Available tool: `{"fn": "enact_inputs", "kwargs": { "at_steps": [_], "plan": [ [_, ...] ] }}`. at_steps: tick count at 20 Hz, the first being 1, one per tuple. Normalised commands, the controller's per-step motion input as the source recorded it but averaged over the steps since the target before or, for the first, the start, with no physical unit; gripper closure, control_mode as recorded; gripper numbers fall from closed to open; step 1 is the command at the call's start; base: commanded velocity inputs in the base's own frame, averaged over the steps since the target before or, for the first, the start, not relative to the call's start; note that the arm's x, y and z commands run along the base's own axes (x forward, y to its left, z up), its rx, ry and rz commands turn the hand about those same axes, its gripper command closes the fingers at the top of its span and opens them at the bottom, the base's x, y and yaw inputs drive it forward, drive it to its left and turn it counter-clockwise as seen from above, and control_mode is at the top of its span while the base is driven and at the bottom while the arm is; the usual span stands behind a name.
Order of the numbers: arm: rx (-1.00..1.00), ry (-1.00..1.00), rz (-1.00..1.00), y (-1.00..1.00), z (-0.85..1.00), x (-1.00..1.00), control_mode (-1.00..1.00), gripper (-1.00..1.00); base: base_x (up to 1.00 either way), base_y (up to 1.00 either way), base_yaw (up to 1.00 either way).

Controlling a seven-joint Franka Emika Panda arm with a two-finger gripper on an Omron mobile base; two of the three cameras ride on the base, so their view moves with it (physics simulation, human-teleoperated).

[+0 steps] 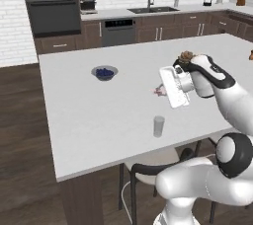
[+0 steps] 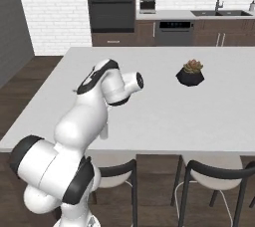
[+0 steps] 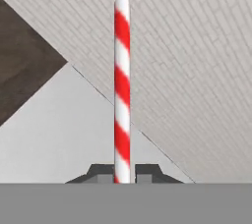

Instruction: Take a straw from the drawer in front and place it inside the glass cup on the dining counter.

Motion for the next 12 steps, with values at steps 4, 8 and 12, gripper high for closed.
{"fn": "enact_inputs", "kwargs": {
  "at_steps": [4, 8, 12],
  "plan": [
    [0.15, 0.18, 0.18, -0.25, 0.0, 0.22, -1.0, 1.0, 0.0, 0.0, 0.0],
    [0.08, 0.15, 0.11, -0.12, -0.09, 0.04, -1.0, 1.0, 0.0, 0.0, 0.0],
    [0.02, 0.02, 0.08, 0.01, -0.25, -0.1, -1.0, 1.0, 0.0, 0.0, 0.0]
  ]
}}
